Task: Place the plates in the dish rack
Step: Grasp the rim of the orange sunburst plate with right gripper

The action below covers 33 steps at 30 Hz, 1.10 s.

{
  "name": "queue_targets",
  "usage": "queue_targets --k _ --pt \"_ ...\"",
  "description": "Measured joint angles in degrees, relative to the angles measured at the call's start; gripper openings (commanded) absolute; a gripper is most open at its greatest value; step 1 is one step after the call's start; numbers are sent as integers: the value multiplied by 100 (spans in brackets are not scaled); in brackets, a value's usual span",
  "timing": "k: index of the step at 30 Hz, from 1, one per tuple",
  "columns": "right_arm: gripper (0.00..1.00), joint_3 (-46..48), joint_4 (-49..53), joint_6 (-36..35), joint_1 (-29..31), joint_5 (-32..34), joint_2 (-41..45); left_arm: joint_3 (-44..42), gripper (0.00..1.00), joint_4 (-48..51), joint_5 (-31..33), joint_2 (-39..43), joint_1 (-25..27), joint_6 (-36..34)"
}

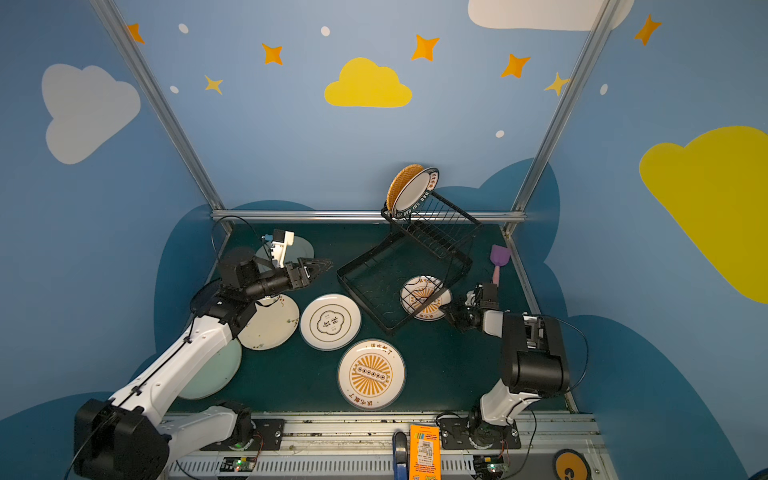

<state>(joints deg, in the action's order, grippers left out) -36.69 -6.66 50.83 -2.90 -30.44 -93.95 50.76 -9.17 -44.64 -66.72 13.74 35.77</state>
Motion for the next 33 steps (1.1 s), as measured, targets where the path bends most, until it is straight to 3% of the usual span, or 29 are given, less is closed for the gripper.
queue_targets --k 11,24,33 --pt "19 -92 221 103 83 232 -4 0 100 -11 -9 0 -31 52" --pt "2 -168 293 190 188 455 -9 -4 100 -50 11 42 -127 101" --pt "0 -149 474 111 118 603 190 -9 100 -52 20 131 -153 114"
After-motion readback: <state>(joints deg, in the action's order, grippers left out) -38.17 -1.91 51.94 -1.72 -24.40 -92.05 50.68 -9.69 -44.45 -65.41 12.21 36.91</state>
